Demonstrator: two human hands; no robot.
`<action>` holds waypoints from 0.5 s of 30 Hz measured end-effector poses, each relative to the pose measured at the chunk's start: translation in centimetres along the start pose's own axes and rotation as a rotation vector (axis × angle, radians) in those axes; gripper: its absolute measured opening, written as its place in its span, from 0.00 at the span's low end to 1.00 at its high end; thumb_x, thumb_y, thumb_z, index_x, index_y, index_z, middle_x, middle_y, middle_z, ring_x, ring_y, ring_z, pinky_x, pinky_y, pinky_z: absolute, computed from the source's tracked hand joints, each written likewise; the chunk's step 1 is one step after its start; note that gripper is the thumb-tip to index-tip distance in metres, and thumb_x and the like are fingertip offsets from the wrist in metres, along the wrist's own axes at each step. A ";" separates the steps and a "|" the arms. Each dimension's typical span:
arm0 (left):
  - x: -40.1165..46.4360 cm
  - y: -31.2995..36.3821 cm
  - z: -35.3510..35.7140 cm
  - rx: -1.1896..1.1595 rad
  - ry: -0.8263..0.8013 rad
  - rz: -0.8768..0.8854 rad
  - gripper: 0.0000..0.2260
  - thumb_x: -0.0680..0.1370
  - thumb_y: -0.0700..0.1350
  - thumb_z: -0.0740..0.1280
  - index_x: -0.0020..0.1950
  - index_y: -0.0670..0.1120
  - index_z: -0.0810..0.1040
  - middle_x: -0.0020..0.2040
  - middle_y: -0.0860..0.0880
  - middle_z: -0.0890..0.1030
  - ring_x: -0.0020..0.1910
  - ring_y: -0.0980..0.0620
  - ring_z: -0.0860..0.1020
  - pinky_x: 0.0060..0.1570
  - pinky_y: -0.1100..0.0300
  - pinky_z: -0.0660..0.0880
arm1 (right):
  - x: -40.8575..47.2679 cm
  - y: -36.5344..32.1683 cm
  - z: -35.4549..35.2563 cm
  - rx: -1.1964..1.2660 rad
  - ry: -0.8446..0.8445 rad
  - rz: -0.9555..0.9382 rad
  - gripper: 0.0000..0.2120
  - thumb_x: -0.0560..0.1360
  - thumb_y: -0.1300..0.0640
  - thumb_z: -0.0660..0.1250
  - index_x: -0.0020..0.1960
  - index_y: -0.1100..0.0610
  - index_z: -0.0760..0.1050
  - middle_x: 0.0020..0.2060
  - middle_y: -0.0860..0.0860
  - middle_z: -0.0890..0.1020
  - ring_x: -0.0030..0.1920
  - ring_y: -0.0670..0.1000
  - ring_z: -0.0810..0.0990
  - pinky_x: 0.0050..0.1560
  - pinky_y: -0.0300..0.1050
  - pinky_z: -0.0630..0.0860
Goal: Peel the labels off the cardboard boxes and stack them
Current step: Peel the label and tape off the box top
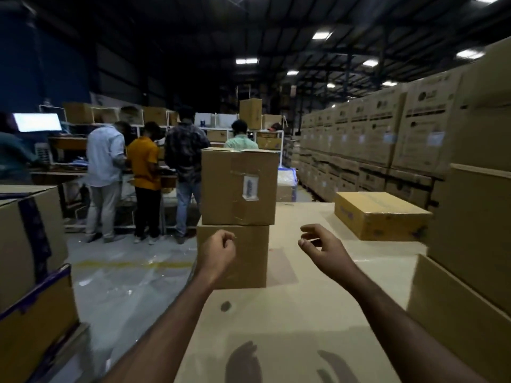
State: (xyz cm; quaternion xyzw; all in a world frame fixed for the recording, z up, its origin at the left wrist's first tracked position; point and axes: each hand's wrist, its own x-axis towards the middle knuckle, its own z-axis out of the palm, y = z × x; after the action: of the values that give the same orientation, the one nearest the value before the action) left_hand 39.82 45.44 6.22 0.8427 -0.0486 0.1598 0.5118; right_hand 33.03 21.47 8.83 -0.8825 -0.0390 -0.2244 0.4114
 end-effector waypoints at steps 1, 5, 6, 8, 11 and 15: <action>2.1 -1.2 -0.2 0.010 0.016 -0.017 0.08 0.82 0.41 0.61 0.58 0.47 0.78 0.52 0.47 0.82 0.44 0.52 0.79 0.41 0.60 0.75 | 2.4 0.6 1.1 -0.009 -0.003 0.015 0.17 0.79 0.53 0.67 0.67 0.54 0.73 0.57 0.51 0.80 0.53 0.46 0.79 0.48 0.41 0.75; 10.6 -5.3 -0.8 0.022 0.096 -0.072 0.15 0.81 0.46 0.64 0.68 0.46 0.74 0.60 0.45 0.79 0.55 0.45 0.78 0.53 0.51 0.77 | 11.2 3.0 4.4 -0.033 0.011 0.121 0.23 0.79 0.53 0.67 0.72 0.55 0.67 0.61 0.55 0.78 0.55 0.51 0.78 0.49 0.43 0.77; 12.8 -6.1 -1.0 0.030 0.122 -0.079 0.18 0.80 0.47 0.65 0.70 0.45 0.72 0.62 0.44 0.78 0.58 0.43 0.77 0.55 0.49 0.77 | 13.0 3.4 5.1 -0.044 0.006 0.128 0.25 0.79 0.52 0.67 0.73 0.54 0.65 0.63 0.56 0.77 0.57 0.52 0.78 0.50 0.46 0.78; 16.7 -7.4 -1.2 0.024 0.141 -0.095 0.22 0.79 0.50 0.67 0.71 0.45 0.70 0.63 0.43 0.76 0.61 0.40 0.76 0.60 0.45 0.75 | 16.3 4.1 6.7 -0.053 -0.017 0.124 0.32 0.78 0.50 0.68 0.77 0.54 0.59 0.68 0.57 0.74 0.63 0.55 0.75 0.58 0.52 0.78; 21.4 -9.2 -0.7 -0.052 0.113 -0.087 0.28 0.76 0.56 0.68 0.71 0.44 0.67 0.63 0.42 0.76 0.60 0.39 0.76 0.59 0.39 0.76 | 20.1 5.3 8.9 0.004 -0.021 0.125 0.41 0.76 0.47 0.70 0.80 0.52 0.50 0.75 0.57 0.65 0.73 0.59 0.67 0.68 0.58 0.71; 24.4 -10.3 1.1 -0.168 0.089 -0.070 0.34 0.78 0.57 0.68 0.78 0.45 0.60 0.72 0.41 0.71 0.66 0.39 0.74 0.63 0.39 0.74 | 23.3 6.4 11.1 0.190 0.013 0.136 0.44 0.76 0.47 0.71 0.80 0.51 0.45 0.77 0.53 0.61 0.75 0.57 0.63 0.66 0.49 0.69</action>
State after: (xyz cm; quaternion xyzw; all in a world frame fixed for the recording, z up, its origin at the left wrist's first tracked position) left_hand 65.56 51.35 4.84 0.7900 -0.0093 0.1746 0.5876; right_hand 59.55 22.85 8.01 -0.8386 0.0027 -0.1971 0.5078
